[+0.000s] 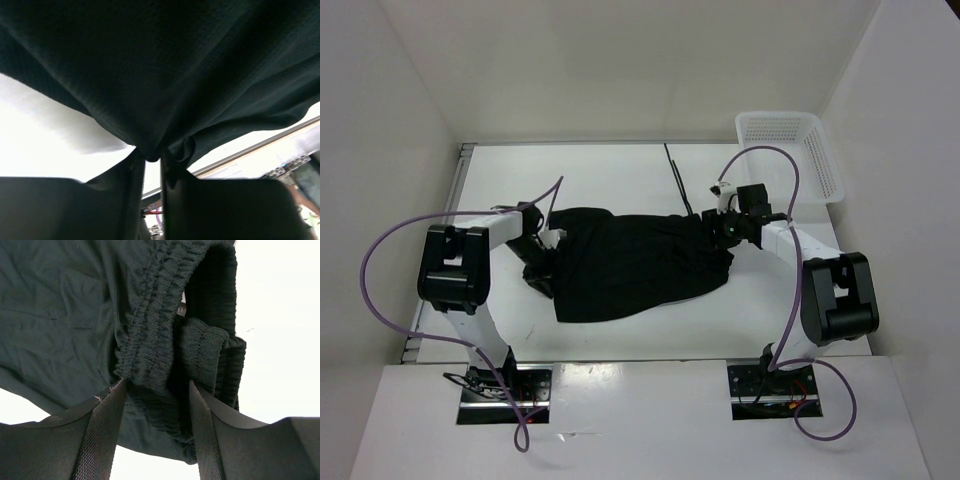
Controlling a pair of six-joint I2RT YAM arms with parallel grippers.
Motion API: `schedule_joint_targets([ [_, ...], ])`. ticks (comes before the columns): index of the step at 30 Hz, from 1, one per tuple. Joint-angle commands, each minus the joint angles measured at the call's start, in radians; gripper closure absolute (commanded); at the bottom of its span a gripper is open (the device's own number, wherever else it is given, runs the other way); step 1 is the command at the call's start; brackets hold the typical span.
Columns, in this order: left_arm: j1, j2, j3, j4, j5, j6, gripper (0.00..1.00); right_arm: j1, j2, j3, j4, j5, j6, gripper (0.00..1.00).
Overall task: Fold and stack the shorts
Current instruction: Fold the shorts
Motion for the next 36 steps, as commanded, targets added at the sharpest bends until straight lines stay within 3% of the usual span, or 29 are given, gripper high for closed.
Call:
schedule_joint_targets([
  [1, 0.005, 0.028, 0.015, 0.009, 0.001, 0.003, 0.78, 0.007, 0.005, 0.012, 0.073, 0.022, -0.006, 0.41],
  [5, 0.005, 0.028, 0.038, 0.009, 0.01, 0.003, 0.88, 0.007, 0.014, 0.012, 0.082, 0.004, -0.043, 0.45],
  [18, 0.005, -0.044, 0.119, -0.055, -0.068, 0.003, 0.91, 0.047, 0.034, 0.09, 0.103, -0.061, -0.118, 0.48],
  [20, 0.005, -0.044, 0.119, -0.064, -0.068, 0.003, 0.91, 0.068, 0.043, 0.09, 0.103, -0.061, -0.118, 0.53],
  [29, 0.005, -0.044, 0.119, -0.064, -0.078, 0.003, 0.83, 0.097, 0.043, 0.012, 0.137, 0.004, -0.11, 1.0],
  [33, 0.005, -0.053, 0.119, -0.064, -0.099, 0.003, 0.9, 0.097, 0.034, 0.07, 0.09, -0.015, -0.156, 1.0],
  [36, 0.014, -0.073, 0.197, -0.105, -0.14, 0.003, 0.92, 0.024, 0.057, 0.202, 0.059, -0.033, -0.178, 1.0],
])
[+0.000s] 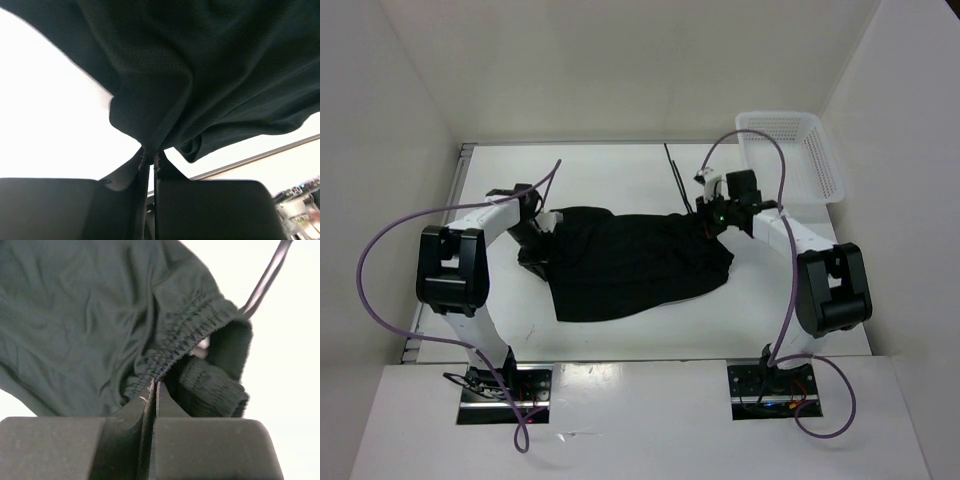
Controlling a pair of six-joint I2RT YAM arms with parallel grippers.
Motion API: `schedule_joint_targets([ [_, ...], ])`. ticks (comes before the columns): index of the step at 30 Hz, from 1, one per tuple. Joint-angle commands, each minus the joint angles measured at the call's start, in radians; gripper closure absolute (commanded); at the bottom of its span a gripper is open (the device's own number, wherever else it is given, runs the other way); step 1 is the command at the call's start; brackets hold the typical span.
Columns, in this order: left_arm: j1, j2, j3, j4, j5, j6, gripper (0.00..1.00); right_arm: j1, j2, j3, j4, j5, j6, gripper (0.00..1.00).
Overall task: Fold and stack the shorts
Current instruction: Fold the shorts
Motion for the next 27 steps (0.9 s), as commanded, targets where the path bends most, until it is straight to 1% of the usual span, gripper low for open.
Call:
schedule_joint_targets([
  [1, 0.012, -0.062, 0.11, -0.06, -0.039, 0.004, 0.92, -0.076, 0.027, 0.234, 0.0, -0.03, -0.043, 1.0],
  [2, 0.021, -0.062, 0.174, -0.079, -0.051, 0.004, 0.92, -0.102, 0.043, 0.292, -0.02, -0.042, -0.054, 1.0],
  [3, 0.032, -0.072, 0.208, -0.112, -0.051, 0.004, 0.92, -0.142, 0.076, 0.348, -0.084, -0.057, -0.078, 1.0],
  [4, 0.032, -0.083, 0.238, -0.129, -0.051, 0.004, 0.92, -0.157, 0.09, 0.457, -0.124, -0.089, -0.095, 1.0],
  [5, 0.032, -0.083, 0.266, -0.146, -0.051, 0.004, 0.92, -0.171, 0.101, 0.505, -0.161, -0.105, -0.11, 1.0],
  [7, 0.032, -0.104, 0.328, -0.204, -0.033, 0.004, 0.92, -0.191, 0.119, 0.591, -0.276, -0.14, -0.169, 1.0],
  [9, 0.032, -0.131, 0.339, -0.284, 0.044, 0.004, 0.92, -0.191, 0.119, 0.591, -0.38, -0.154, -0.25, 1.0],
  [10, 0.02, -0.158, 0.314, -0.307, 0.064, 0.004, 0.92, -0.191, 0.092, 0.552, -0.405, -0.154, -0.274, 1.0],
  [12, -0.046, -0.195, 0.245, -0.333, 0.064, 0.004, 0.9, -0.191, 0.064, 0.484, -0.435, -0.154, -0.314, 1.0],
  [13, -0.069, -0.228, 0.204, -0.333, 0.044, 0.004, 0.9, -0.191, 0.037, 0.414, -0.458, -0.154, -0.362, 1.0],
  [14, -0.095, -0.242, 0.122, -0.321, 0.029, 0.004, 0.9, -0.191, 0.021, 0.377, -0.459, -0.125, -0.383, 1.0],
  [15, -0.138, -0.252, 0.086, -0.321, 0.02, 0.004, 0.9, -0.191, 0.009, 0.305, -0.471, -0.113, -0.406, 1.0],
  [17, -0.178, -0.252, 0.04, -0.321, 0.042, 0.004, 0.9, -0.179, -0.025, 0.243, -0.482, -0.082, -0.477, 1.0],
  [18, -0.222, -0.252, 0.017, -0.321, 0.059, 0.004, 0.89, -0.179, -0.025, 0.217, -0.482, -0.05, -0.492, 1.0],
  [21, -0.308, -0.226, 0.004, -0.293, 0.093, 0.004, 0.89, -0.168, -0.048, 0.136, -0.482, -0.004, -0.522, 1.0],
  [22, -0.37, -0.204, 0.004, -0.277, 0.093, 0.004, 0.89, -0.168, -0.048, 0.136, -0.482, 0.008, -0.522, 1.0],
  [25, -0.457, -0.174, 0.004, -0.258, 0.093, 0.004, 0.89, -0.168, -0.071, 0.125, -0.482, 0.059, -0.546, 1.0],
  [27, -0.458, -0.174, -0.005, -0.258, 0.093, 0.004, 0.89, -0.168, -0.081, 0.125, -0.482, 0.068, -0.557, 1.0],
])
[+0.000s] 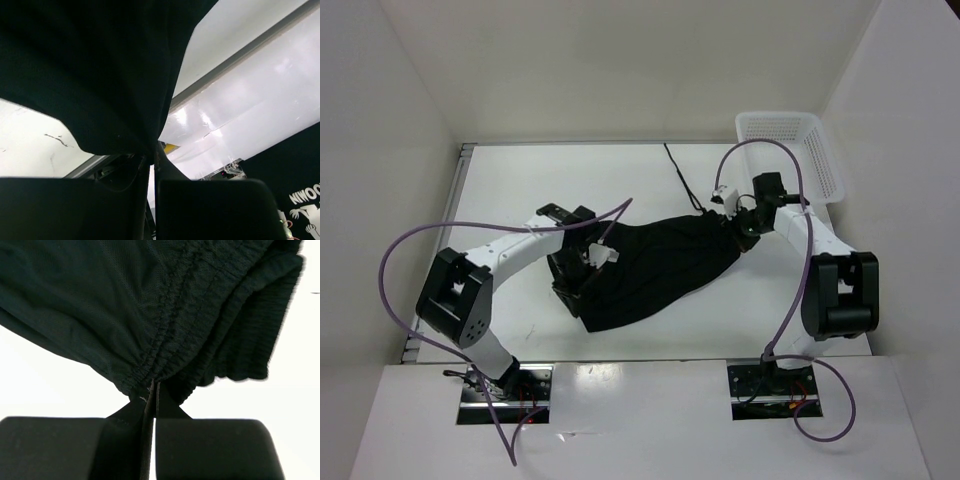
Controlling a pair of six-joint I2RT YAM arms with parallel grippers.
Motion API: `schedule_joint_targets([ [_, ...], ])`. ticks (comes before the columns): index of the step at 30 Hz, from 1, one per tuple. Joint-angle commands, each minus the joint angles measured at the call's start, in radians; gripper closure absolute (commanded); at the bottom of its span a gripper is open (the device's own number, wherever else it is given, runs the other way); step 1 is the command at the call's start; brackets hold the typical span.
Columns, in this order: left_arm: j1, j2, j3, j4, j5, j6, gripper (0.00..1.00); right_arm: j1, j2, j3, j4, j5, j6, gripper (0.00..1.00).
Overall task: Fold and stack the shorts
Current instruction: Fold the shorts
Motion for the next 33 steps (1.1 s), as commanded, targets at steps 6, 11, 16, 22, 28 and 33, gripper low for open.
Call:
schedule_joint_targets([
  [6, 0.059, -0.008, 0.13, -0.092, 0.096, 0.004, 0.89, -0.002, -0.093, 0.034, 0.057, 0.037, 0.007, 1.0],
  [11, -0.004, -0.008, 0.121, -0.121, 0.208, 0.004, 0.86, -0.002, -0.093, -0.008, 0.088, 0.115, 0.007, 1.0],
  [16, -0.045, 0.027, 0.004, -0.121, 0.141, 0.004, 0.57, -0.002, -0.093, -0.065, 0.185, 0.222, 0.082, 0.4],
  [22, 0.007, 0.016, 0.025, -0.059, -0.028, 0.004, 0.54, -0.002, -0.102, -0.029, 0.289, 0.287, 0.177, 0.19],
  [28, 0.051, 0.045, 0.15, 0.124, -0.089, 0.004, 0.51, 0.142, -0.113, 0.095, 0.323, 0.282, 0.248, 0.38],
  [33, 0.051, 0.153, 0.136, 0.317, -0.118, 0.004, 0.51, 0.265, -0.07, 0.067, 0.314, 0.253, 0.297, 0.71],
])
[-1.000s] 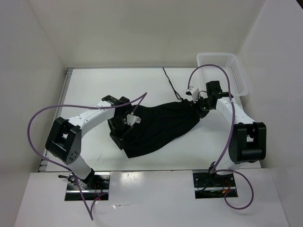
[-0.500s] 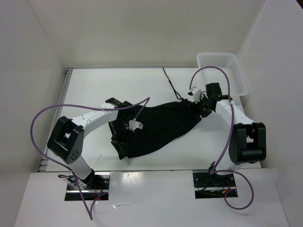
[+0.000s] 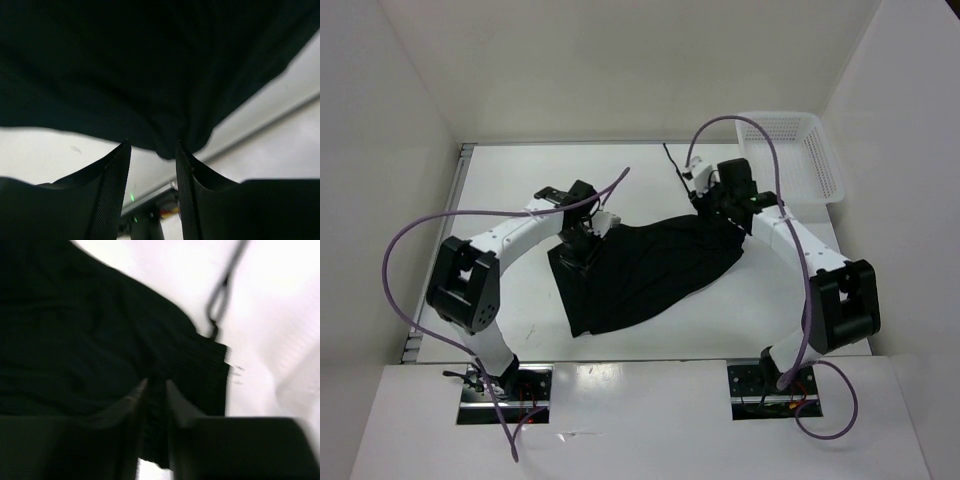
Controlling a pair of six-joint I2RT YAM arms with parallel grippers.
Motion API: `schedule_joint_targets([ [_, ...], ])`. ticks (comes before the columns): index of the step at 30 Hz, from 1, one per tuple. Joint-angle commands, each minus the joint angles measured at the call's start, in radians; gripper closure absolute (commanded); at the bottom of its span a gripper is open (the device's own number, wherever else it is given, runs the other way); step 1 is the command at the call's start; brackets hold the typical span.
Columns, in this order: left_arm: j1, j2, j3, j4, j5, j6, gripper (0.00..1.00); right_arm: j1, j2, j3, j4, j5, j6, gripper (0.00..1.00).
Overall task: Fold and stack the shorts
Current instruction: Fold the shorts
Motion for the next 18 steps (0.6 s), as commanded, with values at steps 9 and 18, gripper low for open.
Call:
schedule_joint_targets([
  [9, 0.096, 0.253, -0.005, 0.289, -0.19, 0.004, 0.51, 0.043, 0.222, -0.038, 0.103, -0.007, 0.221, 0.86],
  [18, 0.237, 0.537, 0.318, 0.335, -0.291, 0.004, 0.51, 0.109, 0.418, 0.057, 0.137, 0.053, 0.411, 0.87],
])
